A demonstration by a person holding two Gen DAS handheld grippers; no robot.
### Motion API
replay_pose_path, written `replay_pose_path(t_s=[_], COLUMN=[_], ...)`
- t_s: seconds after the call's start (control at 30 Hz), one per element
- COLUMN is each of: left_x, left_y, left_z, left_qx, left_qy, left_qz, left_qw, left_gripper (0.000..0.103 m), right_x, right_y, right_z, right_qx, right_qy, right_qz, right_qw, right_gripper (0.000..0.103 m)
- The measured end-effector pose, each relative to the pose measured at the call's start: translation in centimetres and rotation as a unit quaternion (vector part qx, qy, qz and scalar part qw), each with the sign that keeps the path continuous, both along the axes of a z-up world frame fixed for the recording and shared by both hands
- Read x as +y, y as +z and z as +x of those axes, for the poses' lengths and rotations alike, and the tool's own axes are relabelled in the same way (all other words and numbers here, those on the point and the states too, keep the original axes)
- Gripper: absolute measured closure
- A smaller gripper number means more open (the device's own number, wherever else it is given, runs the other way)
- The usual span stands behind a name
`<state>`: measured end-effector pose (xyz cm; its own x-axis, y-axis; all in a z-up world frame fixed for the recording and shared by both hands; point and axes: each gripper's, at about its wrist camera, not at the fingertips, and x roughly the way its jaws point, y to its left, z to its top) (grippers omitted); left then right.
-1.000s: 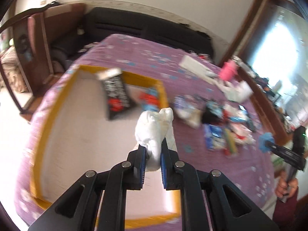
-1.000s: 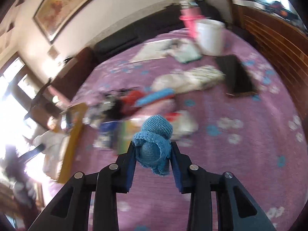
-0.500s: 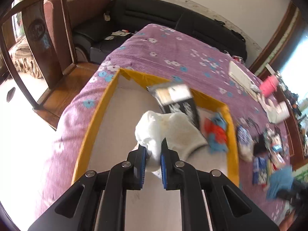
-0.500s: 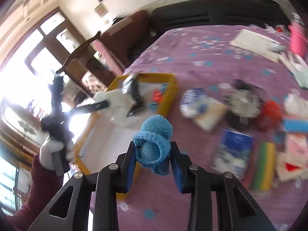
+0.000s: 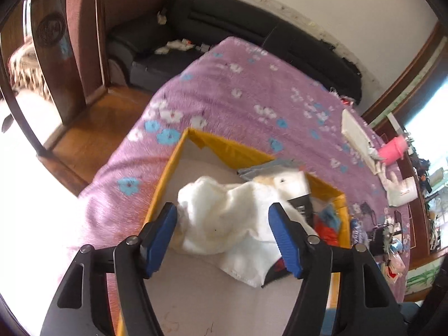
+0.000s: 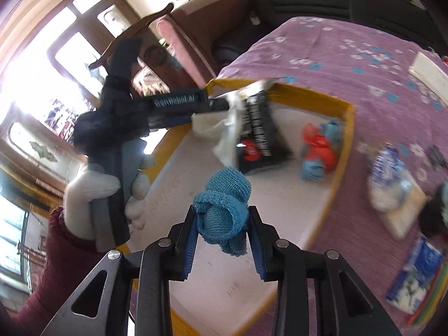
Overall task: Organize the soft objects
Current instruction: 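Carry the white cloth and blue towel into the tray and release both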
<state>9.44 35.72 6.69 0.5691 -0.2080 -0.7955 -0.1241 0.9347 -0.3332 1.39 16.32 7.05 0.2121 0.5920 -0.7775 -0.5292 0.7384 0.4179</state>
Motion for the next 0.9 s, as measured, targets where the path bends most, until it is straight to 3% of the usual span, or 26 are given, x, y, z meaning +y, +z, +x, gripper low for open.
replay_pose_path(t_s=[0.27,0.4,0.53,0.63,0.83,0.9], left_x=[3.3,4.9,5.6,5.4,3.2,2.2], left_y=[5.6,6.9,7.1,6.9,7.2,7.5], left_z=[-6.7,-10.4,-12.9,-13.9,-15.3,-15.9], left_qx=[-0.094,-0.129,-0.14,-0.14,-0.148,-0.153], left_qy=[0.048,0.073,0.085,0.087,0.071,0.063], left_qz=[0.025,0.009,0.004,-0.003,0.001,0.002], left_qw=[0.9941,0.989,0.9865,0.9863,0.9864,0.9862], left_gripper=[0.026,0.02,0.019,0.019,0.019,0.019], right_x=[7.3,10.2,11.5,11.6,7.0,3.4], right_y=[-2.6,-4.1,-4.1,-3.1,1.3,3.7], right_z=[2.8,4.8,6.4,7.1,5.5,3.8], right_qx=[0.022,0.047,0.038,0.012,-0.011,-0.039], right_qy=[0.042,0.044,0.026,0.002,-0.01,-0.027], right_qz=[-0.022,-0.026,-0.025,-0.024,0.027,0.04], right_qw=[0.999,0.998,0.999,1.0,1.0,0.998], right_gripper=[0.065,0.065,0.06,0.044,0.04,0.032])
